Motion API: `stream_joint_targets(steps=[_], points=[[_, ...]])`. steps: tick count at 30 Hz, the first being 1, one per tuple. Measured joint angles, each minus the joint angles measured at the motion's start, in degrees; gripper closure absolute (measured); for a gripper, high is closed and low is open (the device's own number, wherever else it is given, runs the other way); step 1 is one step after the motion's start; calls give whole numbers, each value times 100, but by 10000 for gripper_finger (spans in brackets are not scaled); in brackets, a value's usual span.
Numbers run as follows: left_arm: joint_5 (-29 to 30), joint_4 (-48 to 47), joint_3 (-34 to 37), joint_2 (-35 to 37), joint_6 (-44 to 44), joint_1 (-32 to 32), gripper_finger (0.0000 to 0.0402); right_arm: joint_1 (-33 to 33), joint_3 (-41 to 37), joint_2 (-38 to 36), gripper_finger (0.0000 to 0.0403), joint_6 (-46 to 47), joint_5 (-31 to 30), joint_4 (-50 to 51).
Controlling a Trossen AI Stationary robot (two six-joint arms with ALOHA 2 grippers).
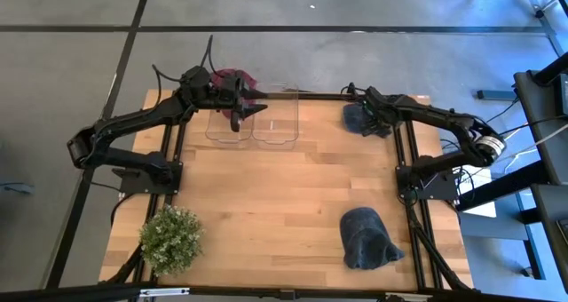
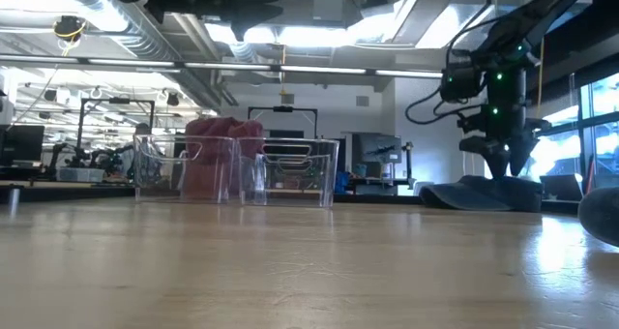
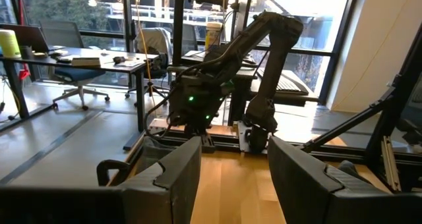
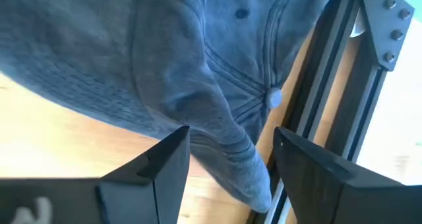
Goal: Pick & Place hat
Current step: Put the top blue cap into the right transparent bin
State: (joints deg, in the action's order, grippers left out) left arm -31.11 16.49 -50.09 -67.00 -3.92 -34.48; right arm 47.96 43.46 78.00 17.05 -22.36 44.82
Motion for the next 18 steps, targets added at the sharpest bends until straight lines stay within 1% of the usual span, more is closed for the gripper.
stream_joint_targets(steps=[3,5,9,13,16,18], points=[[0,0,0,0,0,0,231,34,0,134,186,-102,12,-42],[0,0,0,0,2,0,231,36,0,223,189,-142,177,-50],[15,0,0,0,3,0,231,101,0,419,217,-282,371,-179],[15,0,0,0,2,0,231,160,0,539,268,-443,408,-226],[17,0,0,0,0,0,231,159,0,533,321,-607,411,-219],[17,-2,0,0,-43,0,231,159,0,486,363,-763,410,-217]])
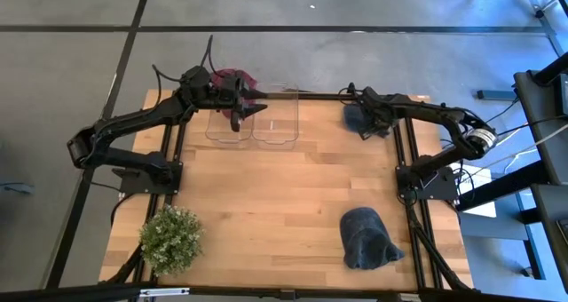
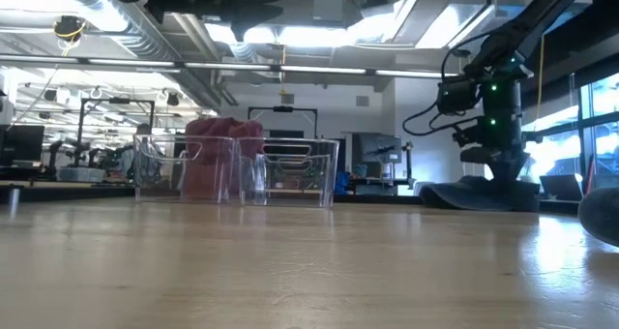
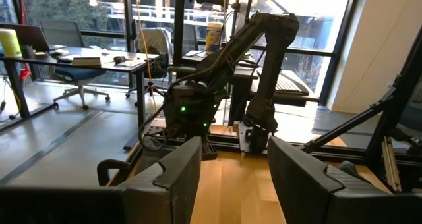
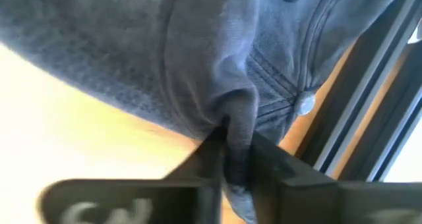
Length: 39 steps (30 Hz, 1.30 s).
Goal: Pick & Place hat
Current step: Put the top blue cap into the right transparent bin
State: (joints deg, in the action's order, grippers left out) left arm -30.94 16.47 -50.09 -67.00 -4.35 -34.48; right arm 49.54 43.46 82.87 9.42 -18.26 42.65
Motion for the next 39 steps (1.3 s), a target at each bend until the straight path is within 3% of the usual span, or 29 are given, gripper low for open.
stream_joint_targets(steps=[2,10,17,20,30,39], points=[[2,0,0,0,-69,0,231,-20,0,-111,387,-164,1,7],[62,1,0,0,-89,0,231,-393,613,-1202,390,-633,-24,817],[323,2,0,0,-103,0,231,-1443,1757,-2104,390,-2251,-932,1342],[321,2,0,0,-357,0,231,-1998,2224,-2291,390,-3474,-954,1397],[224,2,0,-1,-1666,42,231,-3804,2634,-2122,390,-6716,-1274,441],[-47,1,0,-1,-2308,82,231,-5149,2634,-1402,389,-7511,-1355,-1108]])
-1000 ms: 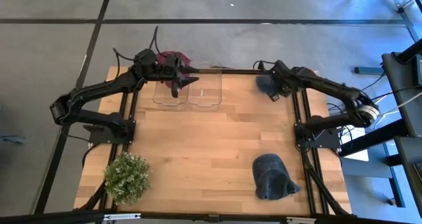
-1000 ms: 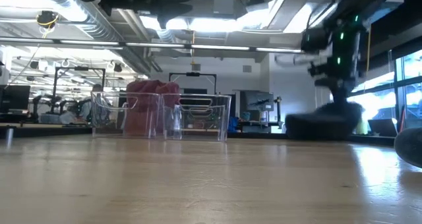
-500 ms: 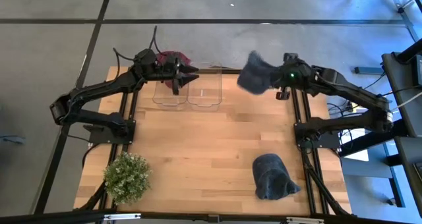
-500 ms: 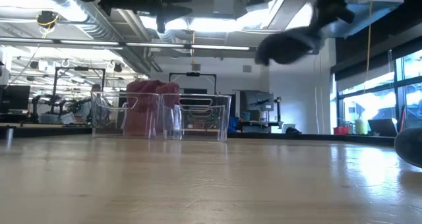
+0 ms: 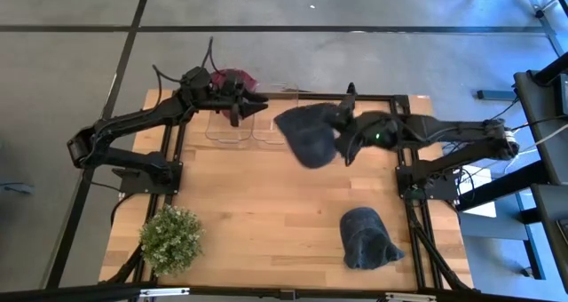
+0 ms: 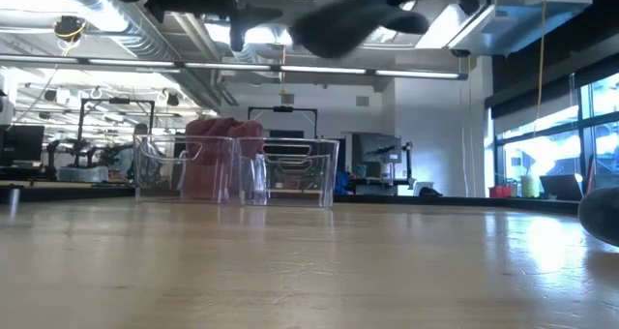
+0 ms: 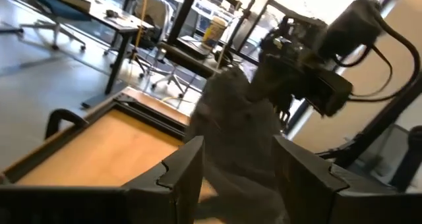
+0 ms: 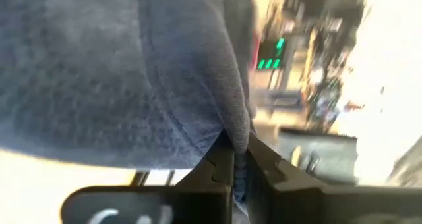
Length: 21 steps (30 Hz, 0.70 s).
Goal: Pick & Place hat
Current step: Put the top blue cap into the right transparent bin
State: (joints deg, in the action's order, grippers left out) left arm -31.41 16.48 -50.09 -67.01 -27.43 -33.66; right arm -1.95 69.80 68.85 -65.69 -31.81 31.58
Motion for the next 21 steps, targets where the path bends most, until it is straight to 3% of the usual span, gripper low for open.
stream_joint_targets(steps=[5,12,21], points=[[-14,1,0,1,-97,71,231,-466,-2,302,389,-620,-2,-545],[-45,-6,0,0,-637,69,231,-556,-2,649,389,-1425,160,-1711],[-805,-16,0,0,-635,208,231,-556,-4,959,389,-2022,398,-2377]])
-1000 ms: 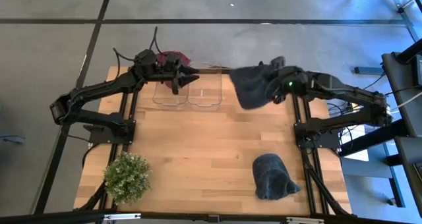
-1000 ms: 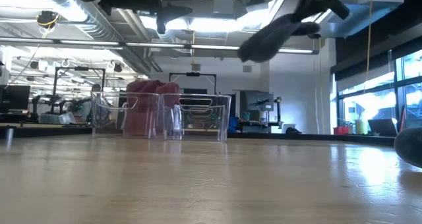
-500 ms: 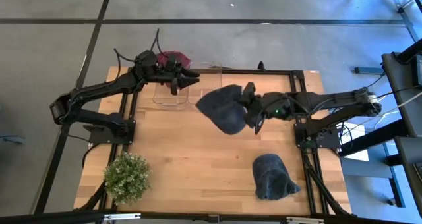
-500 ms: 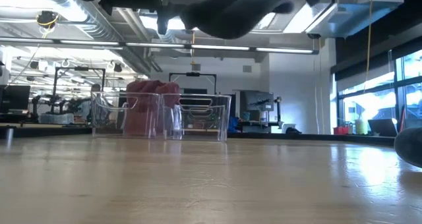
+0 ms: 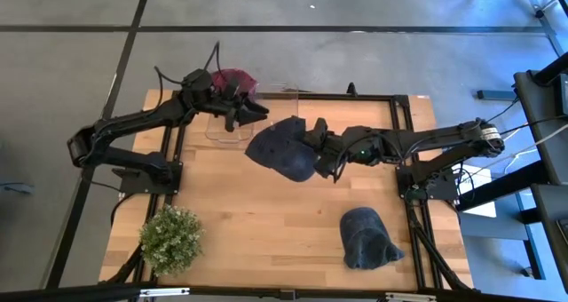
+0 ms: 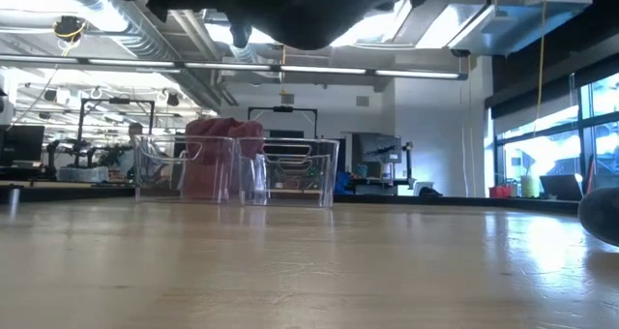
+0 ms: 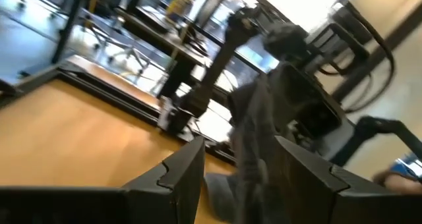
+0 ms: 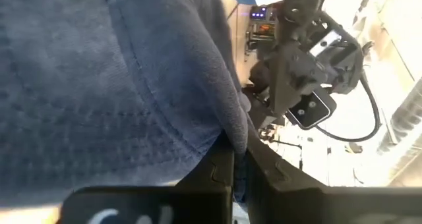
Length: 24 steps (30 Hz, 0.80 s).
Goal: Pick & Place hat
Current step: Put the top blue cap into the right transparent bin
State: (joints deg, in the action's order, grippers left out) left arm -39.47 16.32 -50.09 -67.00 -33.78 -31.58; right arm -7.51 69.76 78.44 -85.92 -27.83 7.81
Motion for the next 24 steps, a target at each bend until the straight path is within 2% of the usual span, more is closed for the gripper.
stream_joint_targets(steps=[10,24], points=[[88,0,0,-33,196,570,231,44,0,76,389,-133,137,-319],[110,17,0,-33,582,604,231,46,-1,71,389,-136,155,-413]])
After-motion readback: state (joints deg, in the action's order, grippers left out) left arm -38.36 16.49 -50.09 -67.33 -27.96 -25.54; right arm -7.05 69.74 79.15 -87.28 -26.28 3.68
